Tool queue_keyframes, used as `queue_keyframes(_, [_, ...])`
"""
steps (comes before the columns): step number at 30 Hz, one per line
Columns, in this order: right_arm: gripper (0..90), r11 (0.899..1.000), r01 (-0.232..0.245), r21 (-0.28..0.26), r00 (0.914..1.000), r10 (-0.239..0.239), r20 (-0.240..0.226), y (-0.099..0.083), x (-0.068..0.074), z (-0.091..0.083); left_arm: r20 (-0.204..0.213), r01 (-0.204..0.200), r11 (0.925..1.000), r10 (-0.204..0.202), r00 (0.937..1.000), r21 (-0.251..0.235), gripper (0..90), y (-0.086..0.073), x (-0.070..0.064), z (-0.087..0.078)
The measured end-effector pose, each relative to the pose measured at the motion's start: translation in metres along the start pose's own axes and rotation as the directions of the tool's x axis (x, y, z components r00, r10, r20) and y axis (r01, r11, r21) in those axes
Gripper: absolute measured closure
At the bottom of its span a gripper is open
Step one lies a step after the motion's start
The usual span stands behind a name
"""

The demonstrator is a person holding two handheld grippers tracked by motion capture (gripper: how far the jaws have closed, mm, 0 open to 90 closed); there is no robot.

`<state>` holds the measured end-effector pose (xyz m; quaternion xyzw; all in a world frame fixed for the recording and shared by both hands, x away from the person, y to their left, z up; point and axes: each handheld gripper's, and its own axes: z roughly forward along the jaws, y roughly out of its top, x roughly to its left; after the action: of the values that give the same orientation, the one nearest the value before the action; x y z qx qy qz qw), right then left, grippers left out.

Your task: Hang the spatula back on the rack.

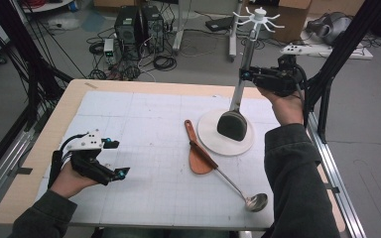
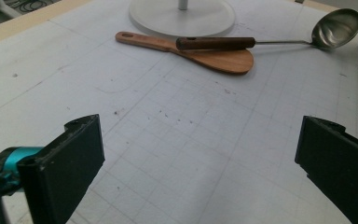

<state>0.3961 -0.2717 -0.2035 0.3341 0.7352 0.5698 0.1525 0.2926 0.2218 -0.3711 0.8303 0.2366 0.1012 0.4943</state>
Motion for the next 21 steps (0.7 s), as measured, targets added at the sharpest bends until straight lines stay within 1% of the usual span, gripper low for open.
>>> queue_keyframes(11, [68.9, 1.000, 0.011, -0.016, 0.9999, -0.011, -0.003, 0.000, 0.002, -0.008, 0.002, -0.002, 1.0000, 0.002, 1.0000, -0.002, 1.8, 0.000, 0.001, -0.001])
queue_keyframes(17, [70.7, 0.999, 0.021, -0.031, 0.9998, -0.021, 0.006, 0.001, 0.005, -0.015, -0.001, 0.002, 1.0000, -0.002, 1.0000, -0.008, 1.8, 0.000, 0.001, -0.001])
queue_keyframes(19, [73.5, 0.999, 0.026, -0.039, 0.9997, -0.026, 0.003, 0.002, 0.005, -0.019, 0.001, 0.003, 0.9999, -0.003, 1.0000, -0.011, 1.8, 0.000, 0.002, -0.001])
queue_keyframes(20, [78.5, 0.999, 0.030, -0.043, 0.9995, -0.030, -0.005, 0.002, 0.006, -0.023, 0.003, 0.003, 0.9999, -0.003, 1.0000, -0.011, 1.8, 0.000, 0.002, 0.000])
queue_keyframes(21, [80.8, 0.998, 0.034, -0.045, 0.9993, -0.035, -0.012, 0.002, 0.006, -0.025, 0.003, 0.008, 0.9999, -0.008, 1.0000, -0.013, 1.7, 0.000, 0.003, 0.000])
